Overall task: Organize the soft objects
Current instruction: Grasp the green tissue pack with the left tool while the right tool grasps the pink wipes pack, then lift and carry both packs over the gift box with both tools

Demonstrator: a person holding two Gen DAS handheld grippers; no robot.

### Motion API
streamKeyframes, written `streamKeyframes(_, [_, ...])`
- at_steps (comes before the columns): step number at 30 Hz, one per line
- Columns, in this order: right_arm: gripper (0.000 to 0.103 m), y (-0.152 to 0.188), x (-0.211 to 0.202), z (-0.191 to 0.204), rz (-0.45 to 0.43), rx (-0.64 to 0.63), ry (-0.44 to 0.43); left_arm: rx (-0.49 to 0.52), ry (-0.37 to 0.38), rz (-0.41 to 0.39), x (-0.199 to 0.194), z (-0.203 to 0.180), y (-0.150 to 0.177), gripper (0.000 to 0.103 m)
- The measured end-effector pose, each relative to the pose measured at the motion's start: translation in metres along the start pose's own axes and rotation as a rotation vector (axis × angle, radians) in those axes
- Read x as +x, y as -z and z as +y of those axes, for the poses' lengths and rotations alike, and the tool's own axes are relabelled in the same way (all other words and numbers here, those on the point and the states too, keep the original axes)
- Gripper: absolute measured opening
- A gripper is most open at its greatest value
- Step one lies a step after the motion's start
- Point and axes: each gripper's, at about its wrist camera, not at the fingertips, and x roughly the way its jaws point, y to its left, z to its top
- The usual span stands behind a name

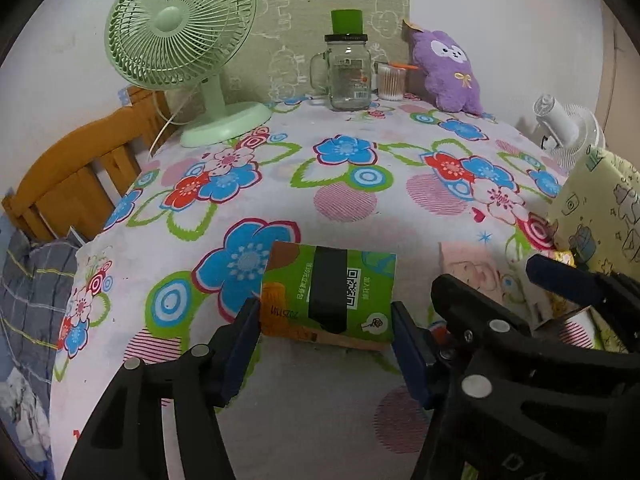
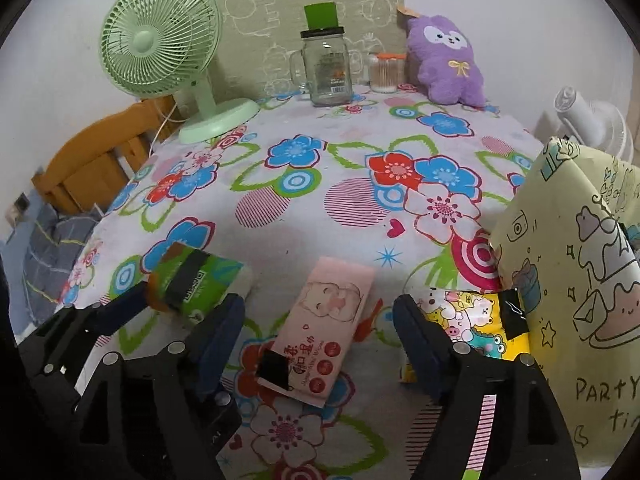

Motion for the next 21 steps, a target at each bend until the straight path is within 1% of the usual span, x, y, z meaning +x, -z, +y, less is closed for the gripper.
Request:
streamKeyframes(7, [0.079, -0.002, 0.01, 0.003, 0.034, 0.009, 0.018, 0.001, 0.005, 0.005, 0.0, 0.006, 0.003, 0.066])
streamKeyframes(9, [0.077, -0.002, 0.013, 0.005, 0.04, 0.005, 0.029, 0.003, 0.008, 0.008, -0.001, 0.007, 0.004, 0.066])
streamKeyframes(13, [0.064, -0.002, 0.021, 0.006, 0.075, 0.011, 0.027, 0.021, 0.003, 0.016, -0.001, 0.005, 0.005, 0.066])
streamKeyframes(15, [0.061, -0.002, 0.023, 0.007, 0.084, 0.006, 0.014, 0.021, 0.003, 0.02, 0.0, 0.006, 0.005, 0.066])
streamKeyframes(18, [0.051, -0.002, 0.023, 0.01, 0.091, -0.008, 0.002, 0.032, -0.005, 0.024, 0.0, 0.004, 0.006, 0.066])
streamKeyframes(19, [0.045, -0.001, 0.023, 0.012, 0.093, -0.016, 0.002, 0.04, -0.009, 0.026, 0.001, 0.003, 0.007, 0.067])
streamKeyframes(20, [0.042, 0.0, 0.023, 0.014, 0.094, -0.026, 0.003, 0.044, -0.015, 0.027, 0.001, 0.002, 0.007, 0.067])
streamKeyframes(21, [0.042, 0.0, 0.023, 0.016, 0.094, -0.03, 0.005, 0.044, -0.014, 0.028, 0.0, 0.003, 0.008, 0.067])
